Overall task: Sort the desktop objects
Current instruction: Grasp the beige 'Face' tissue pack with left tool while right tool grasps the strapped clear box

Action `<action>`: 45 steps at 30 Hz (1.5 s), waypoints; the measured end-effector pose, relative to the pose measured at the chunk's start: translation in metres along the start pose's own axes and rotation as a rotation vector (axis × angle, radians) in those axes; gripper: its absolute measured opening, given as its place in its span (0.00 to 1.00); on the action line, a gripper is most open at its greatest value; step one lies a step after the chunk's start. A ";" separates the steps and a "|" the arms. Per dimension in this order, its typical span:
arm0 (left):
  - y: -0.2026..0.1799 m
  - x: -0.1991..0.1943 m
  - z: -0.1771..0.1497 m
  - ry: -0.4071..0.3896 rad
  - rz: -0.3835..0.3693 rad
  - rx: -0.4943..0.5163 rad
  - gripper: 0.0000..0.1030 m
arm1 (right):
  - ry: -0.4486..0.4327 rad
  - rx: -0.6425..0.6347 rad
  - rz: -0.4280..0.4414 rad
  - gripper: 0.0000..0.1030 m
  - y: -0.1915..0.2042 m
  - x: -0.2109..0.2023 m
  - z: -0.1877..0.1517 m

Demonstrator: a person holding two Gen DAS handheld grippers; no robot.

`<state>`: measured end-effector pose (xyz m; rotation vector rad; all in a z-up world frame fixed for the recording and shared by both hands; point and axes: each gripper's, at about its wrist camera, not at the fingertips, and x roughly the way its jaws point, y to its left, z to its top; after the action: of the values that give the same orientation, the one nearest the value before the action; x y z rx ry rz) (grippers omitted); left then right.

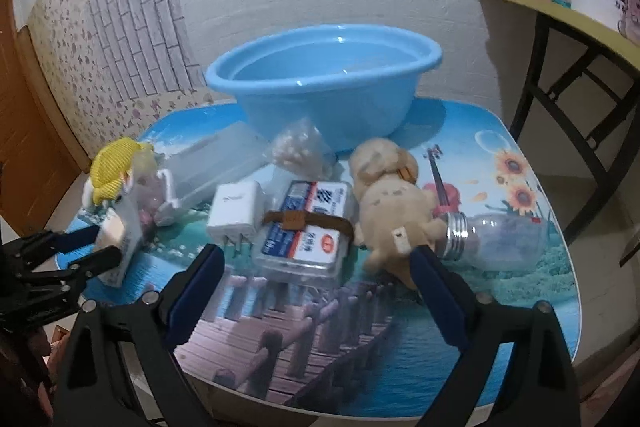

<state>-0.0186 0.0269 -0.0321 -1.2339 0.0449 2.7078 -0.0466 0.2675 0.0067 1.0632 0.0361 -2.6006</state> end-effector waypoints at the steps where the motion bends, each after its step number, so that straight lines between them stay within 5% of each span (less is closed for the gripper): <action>1: -0.002 0.000 -0.001 -0.004 0.009 0.011 0.43 | -0.006 -0.011 -0.015 0.92 0.002 0.001 0.000; 4: -0.002 -0.001 -0.001 -0.006 0.017 0.025 0.43 | 0.011 -0.035 -0.047 0.74 0.008 0.006 0.004; 18: 0.006 0.011 -0.006 -0.006 0.010 0.025 0.45 | 0.100 -0.050 -0.057 0.73 0.020 0.044 0.005; 21: 0.006 0.008 -0.007 -0.008 0.018 0.024 0.43 | 0.098 -0.045 -0.043 0.57 0.021 0.043 0.007; 32: 0.018 -0.010 -0.005 -0.038 0.051 -0.016 0.43 | 0.104 -0.060 0.036 0.56 0.013 0.006 -0.013; 45: 0.015 0.003 -0.013 0.036 0.051 -0.025 0.49 | 0.171 -0.049 0.065 0.58 0.009 0.014 -0.027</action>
<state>-0.0136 0.0114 -0.0435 -1.3062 0.0472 2.7376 -0.0348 0.2591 -0.0210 1.2455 0.1031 -2.4329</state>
